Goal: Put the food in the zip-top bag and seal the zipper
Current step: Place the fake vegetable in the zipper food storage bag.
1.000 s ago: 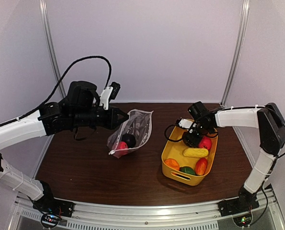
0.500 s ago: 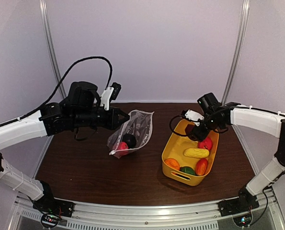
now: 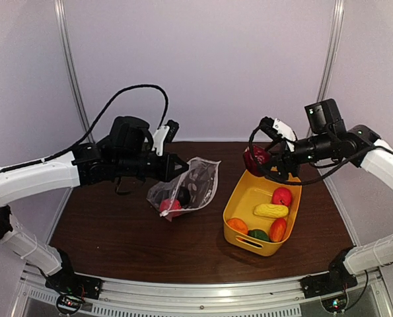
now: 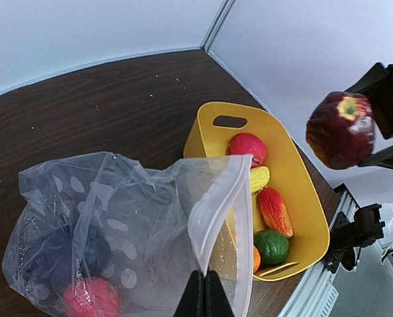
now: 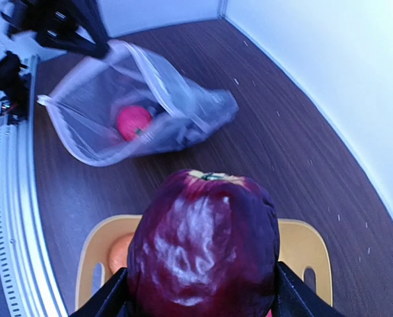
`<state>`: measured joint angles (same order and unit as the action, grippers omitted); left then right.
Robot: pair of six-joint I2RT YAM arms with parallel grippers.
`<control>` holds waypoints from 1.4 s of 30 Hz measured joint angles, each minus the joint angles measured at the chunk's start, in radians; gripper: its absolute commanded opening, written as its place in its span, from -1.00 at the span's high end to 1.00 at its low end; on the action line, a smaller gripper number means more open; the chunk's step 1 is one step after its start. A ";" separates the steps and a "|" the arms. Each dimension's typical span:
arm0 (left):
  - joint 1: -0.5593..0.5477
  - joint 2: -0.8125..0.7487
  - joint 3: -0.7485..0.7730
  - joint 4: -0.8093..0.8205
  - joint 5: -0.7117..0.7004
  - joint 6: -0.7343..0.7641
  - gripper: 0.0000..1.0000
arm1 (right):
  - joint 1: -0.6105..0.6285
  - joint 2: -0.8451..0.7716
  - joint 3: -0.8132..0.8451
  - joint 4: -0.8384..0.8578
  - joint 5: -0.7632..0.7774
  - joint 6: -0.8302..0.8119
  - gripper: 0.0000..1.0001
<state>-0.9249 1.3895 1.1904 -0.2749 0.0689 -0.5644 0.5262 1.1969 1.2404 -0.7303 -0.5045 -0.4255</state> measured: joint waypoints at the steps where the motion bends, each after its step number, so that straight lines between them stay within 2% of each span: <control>1: 0.000 0.015 0.006 0.005 0.008 -0.005 1.00 | 0.018 -0.006 0.021 0.004 -0.032 -0.008 -0.15; 6: 0.000 0.076 0.049 0.033 0.045 -0.033 1.00 | 0.080 0.034 0.100 0.036 -0.156 -0.024 -0.15; 12: 0.000 0.100 0.100 0.050 0.068 -0.060 1.00 | 0.166 0.186 0.205 0.056 -0.251 -0.013 -0.13; 20: -0.003 0.098 0.125 0.071 0.081 -0.098 1.00 | 0.229 0.284 0.244 0.070 -0.275 0.011 -0.08; 25: -0.006 0.081 0.124 0.087 0.080 -0.117 1.00 | 0.229 0.327 0.244 0.089 -0.208 0.033 -0.08; 31: -0.008 0.057 0.124 0.116 0.093 -0.127 1.00 | 0.229 0.396 0.244 0.114 -0.112 0.080 -0.24; 35: -0.010 0.056 0.121 0.119 0.100 -0.130 1.00 | 0.229 0.426 0.269 0.118 -0.076 0.111 -0.52; 42: -0.011 0.032 0.087 0.124 0.089 -0.133 1.00 | 0.229 0.408 0.309 0.131 -0.159 0.142 -0.79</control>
<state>-0.9363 1.4212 1.2774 -0.1505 0.1581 -0.6975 0.7551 1.6051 1.5494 -0.5995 -0.6636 -0.2832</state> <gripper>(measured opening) 0.012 0.853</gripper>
